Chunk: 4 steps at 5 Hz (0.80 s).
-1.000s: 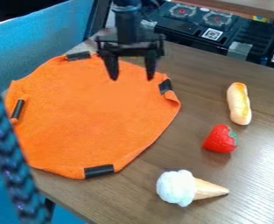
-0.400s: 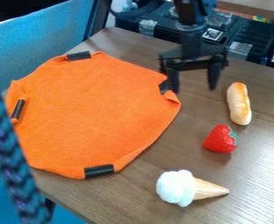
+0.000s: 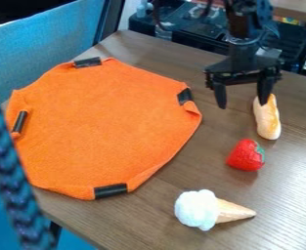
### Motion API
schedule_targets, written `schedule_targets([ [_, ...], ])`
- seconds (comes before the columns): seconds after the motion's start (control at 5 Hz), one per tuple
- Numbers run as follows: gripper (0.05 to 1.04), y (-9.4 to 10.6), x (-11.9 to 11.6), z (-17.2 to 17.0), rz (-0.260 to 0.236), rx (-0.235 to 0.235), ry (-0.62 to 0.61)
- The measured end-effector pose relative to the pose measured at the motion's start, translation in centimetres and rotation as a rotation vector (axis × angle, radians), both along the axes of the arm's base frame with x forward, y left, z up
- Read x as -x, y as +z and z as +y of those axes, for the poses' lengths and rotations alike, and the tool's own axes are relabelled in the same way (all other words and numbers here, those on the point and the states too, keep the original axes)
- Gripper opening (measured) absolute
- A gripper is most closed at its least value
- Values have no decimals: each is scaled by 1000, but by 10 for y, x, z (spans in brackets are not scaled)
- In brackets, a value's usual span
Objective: Put the brown figure on the top edge of the cloth
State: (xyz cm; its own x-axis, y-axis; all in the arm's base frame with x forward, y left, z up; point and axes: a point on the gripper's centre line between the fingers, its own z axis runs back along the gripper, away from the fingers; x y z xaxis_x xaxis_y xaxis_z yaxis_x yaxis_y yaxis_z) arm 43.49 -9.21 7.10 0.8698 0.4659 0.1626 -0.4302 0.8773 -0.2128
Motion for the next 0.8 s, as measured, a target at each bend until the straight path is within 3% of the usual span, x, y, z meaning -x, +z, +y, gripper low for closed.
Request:
schedule_targets([
  [0.4, 1001, -2, -11, -21, -25, 3, 17],
  [0.6, 980, -12, -13, -34, -13, 0, 18],
  [0.8, 687, -20, -13, -35, -8, -12, 46],
])
